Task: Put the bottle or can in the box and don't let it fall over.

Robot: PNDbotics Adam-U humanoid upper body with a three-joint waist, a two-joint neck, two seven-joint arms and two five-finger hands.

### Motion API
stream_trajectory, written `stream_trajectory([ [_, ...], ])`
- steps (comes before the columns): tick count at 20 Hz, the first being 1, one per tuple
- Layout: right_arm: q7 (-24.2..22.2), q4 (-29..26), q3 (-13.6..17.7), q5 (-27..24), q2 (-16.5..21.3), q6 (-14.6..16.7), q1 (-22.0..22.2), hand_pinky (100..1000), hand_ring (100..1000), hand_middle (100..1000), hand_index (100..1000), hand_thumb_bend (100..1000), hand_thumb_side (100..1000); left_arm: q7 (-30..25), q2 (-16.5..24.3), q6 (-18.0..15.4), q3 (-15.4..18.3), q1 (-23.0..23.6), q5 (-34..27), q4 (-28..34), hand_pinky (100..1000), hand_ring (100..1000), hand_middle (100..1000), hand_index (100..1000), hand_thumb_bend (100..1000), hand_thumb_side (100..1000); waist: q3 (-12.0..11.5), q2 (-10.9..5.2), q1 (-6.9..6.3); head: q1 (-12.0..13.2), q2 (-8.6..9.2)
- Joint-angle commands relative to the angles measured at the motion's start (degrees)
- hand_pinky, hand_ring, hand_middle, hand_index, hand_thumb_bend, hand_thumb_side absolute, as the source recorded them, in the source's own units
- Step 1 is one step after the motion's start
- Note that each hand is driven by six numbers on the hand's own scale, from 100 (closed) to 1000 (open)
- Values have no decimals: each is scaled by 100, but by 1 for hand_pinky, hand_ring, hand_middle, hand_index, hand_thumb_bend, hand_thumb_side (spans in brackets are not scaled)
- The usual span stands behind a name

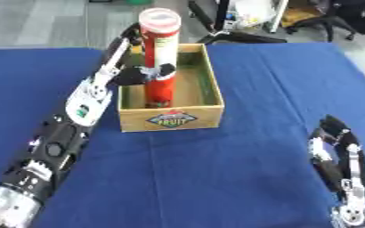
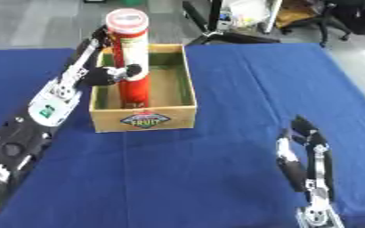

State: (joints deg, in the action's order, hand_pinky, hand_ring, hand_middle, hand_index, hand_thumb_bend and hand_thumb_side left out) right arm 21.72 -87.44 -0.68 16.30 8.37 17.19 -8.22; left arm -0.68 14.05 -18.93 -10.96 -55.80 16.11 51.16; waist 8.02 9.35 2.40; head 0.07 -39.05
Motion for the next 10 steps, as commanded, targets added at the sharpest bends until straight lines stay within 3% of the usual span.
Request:
stream_trajectory([
  [1, 53, -62, 86, 17, 115, 3, -28, 766, 817, 758, 858, 100, 536, -27, 367, 161, -58, 90, -251, 652, 937, 963, 974, 980, 777, 591, -39, -84, -18, -84, 66],
  [6, 107, -67, 147, 55, 157, -5, -3, 767, 818, 759, 857, 100, 539, -116, 865, 808, -64, 847, -968, 2098, 921, 949, 965, 975, 703, 622, -177, -78, -71, -176, 81],
  [10, 184, -80, 240, 95, 216, -31, 53, 768, 818, 760, 859, 100, 540, 39, 1199, 1117, 226, 2008, -1691, 3489, 907, 934, 949, 968, 646, 644, -349, -80, -121, -267, 76],
])
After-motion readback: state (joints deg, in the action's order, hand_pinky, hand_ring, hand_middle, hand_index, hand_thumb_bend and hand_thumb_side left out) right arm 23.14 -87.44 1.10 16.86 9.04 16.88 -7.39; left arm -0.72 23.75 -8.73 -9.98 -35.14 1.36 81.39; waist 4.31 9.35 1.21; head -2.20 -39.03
